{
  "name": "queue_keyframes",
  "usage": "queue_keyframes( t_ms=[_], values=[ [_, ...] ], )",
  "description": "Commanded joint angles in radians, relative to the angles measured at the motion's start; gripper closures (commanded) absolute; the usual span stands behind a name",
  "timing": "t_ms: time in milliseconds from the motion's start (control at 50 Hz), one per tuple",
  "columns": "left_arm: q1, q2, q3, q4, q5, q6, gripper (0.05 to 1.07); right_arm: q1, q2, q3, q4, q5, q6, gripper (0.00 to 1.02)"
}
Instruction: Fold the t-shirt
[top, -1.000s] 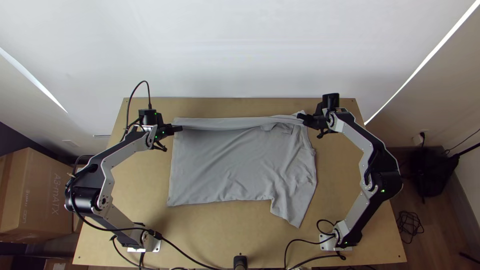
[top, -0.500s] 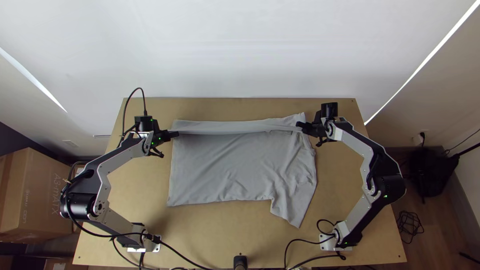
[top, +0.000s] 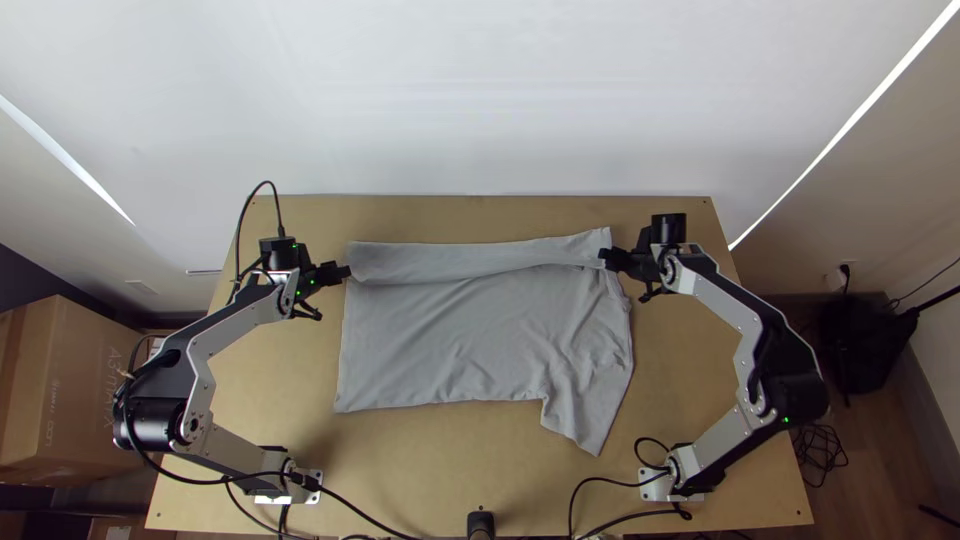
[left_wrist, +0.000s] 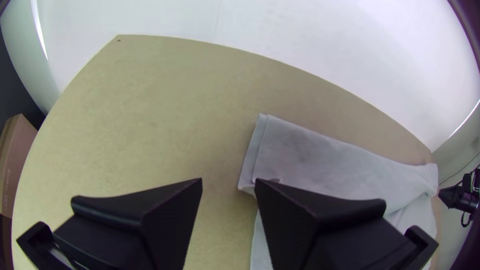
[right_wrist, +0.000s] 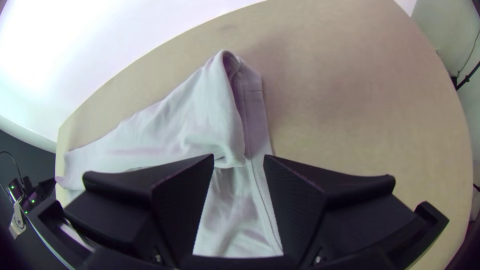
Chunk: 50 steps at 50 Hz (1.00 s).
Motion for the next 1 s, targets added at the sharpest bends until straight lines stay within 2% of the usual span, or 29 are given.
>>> queue_keyframes(
  t_ms=[0, 180, 300, 360, 440, 500, 540, 580, 720, 900, 980],
  values=[
    [0.027, -0.043, -0.011, -0.010, 0.025, 0.012, 0.41, -0.019, -0.116, -0.020, -0.073, 0.009, 0.013, 0.46],
    [0.064, -0.144, -0.008, -0.064, 0.079, 0.015, 0.41, -0.061, -0.325, -0.066, -0.197, -0.008, -0.001, 0.45],
    [0.076, -0.237, 0.000, -0.117, 0.109, 0.032, 0.40, -0.088, -0.435, -0.077, -0.333, -0.006, -0.022, 0.30],
    [0.074, -0.282, 0.012, -0.163, 0.112, 0.035, 0.40, -0.091, -0.473, -0.083, -0.433, -0.006, -0.022, 0.16],
    [0.074, -0.337, 0.021, -0.206, 0.118, 0.040, 0.40, -0.090, -0.504, -0.105, -0.550, -0.006, -0.028, 0.04],
    [0.074, -0.380, 0.032, -0.240, 0.121, 0.043, 0.40, -0.090, -0.526, -0.123, -0.628, -0.006, -0.047, 0.04],
    [0.071, -0.398, 0.040, -0.264, 0.123, 0.043, 0.40, -0.088, -0.538, -0.145, -0.666, -0.016, -0.088, 0.04],
    [0.070, -0.417, 0.050, -0.291, 0.126, 0.043, 0.40, -0.088, -0.547, -0.172, -0.691, -0.036, -0.116, 0.07],
    [0.062, -0.478, 0.075, -0.352, 0.128, 0.043, 0.40, -0.090, -0.572, -0.278, -0.731, -0.134, -0.148, 0.08],
    [0.050, -0.518, 0.076, -0.389, 0.128, 0.041, 0.40, -0.121, -0.489, -0.368, -0.731, -0.177, -0.166, 0.31],
    [0.047, -0.526, 0.078, -0.398, 0.128, 0.040, 0.40, -0.150, -0.461, -0.388, -0.703, -0.203, -0.175, 0.44]
  ],
)
